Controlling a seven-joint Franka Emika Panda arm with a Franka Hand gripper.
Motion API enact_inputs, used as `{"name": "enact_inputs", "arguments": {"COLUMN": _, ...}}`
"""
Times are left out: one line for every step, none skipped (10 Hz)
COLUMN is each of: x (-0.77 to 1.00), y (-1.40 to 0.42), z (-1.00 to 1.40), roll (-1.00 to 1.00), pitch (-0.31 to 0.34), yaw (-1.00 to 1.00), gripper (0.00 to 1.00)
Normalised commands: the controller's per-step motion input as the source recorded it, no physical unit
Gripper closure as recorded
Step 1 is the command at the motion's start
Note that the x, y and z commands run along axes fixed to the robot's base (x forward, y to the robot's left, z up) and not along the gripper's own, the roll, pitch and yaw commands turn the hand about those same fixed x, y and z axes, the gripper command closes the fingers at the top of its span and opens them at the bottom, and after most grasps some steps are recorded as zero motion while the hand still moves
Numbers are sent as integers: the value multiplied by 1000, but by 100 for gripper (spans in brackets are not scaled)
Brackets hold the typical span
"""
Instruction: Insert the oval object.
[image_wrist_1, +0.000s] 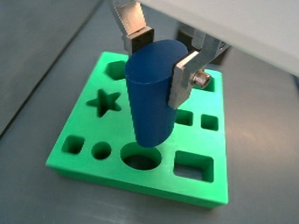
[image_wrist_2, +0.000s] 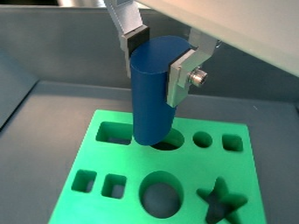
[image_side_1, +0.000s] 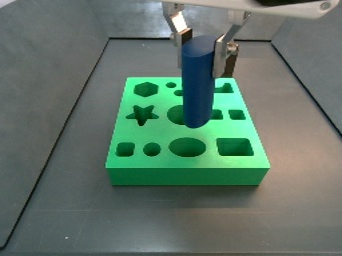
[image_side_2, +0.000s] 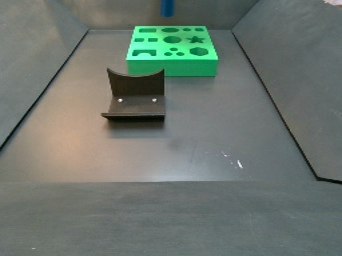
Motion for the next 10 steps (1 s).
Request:
{"name": "enact_inputs", "arguments": {"x": 0, "y": -11, "z": 0, "roll": 167, "pitch": -4, "yaw": -977, "gripper": 100}}
{"name": "enact_inputs", "arguments": {"x": 0, "y": -63, "z": 0, "roll": 144, "pitch": -3, "yaw": -960, "gripper": 100}}
{"name": "enact_inputs", "arguments": {"x": 26, "y": -143, "z": -106, "roll": 91, "pitch": 0, "yaw": -960, "gripper": 100}}
{"name": "enact_inputs", "arguments": {"x": 57, "y": -300, "z": -329, "roll": 30, "pitch": 0, "yaw": -889, "gripper": 100}}
{"name": "enact_inputs", "arguments": {"x": 60, "y": -309, "z": -374, "roll": 29, "pitch": 0, "yaw": -886, "gripper": 100}}
{"name": "enact_inputs", "arguments": {"x": 0, "y": -314, "z": -409, "roll": 29, "pitch": -13, "yaw": -911, "gripper": 100}}
{"name": "enact_inputs", "arguments": {"x": 0, "y": -309, "z": -440, "roll": 33, "pitch": -13, "yaw": -917, "gripper": 100}}
{"name": "enact_inputs", "arguments": {"x": 0, "y": -197, "z": -534, "roll": 66, "pitch": 0, "yaw": -971, "gripper": 100}}
{"name": "enact_inputs", "arguments": {"x": 0, "y": 0, "z": -283, "roll": 179, "pitch": 24, "yaw": -914, "gripper": 100}}
{"name": "enact_inputs", "arguments": {"x": 0, "y": 14, "z": -86, "roll": 201, "pitch": 50, "yaw": -843, "gripper": 100}}
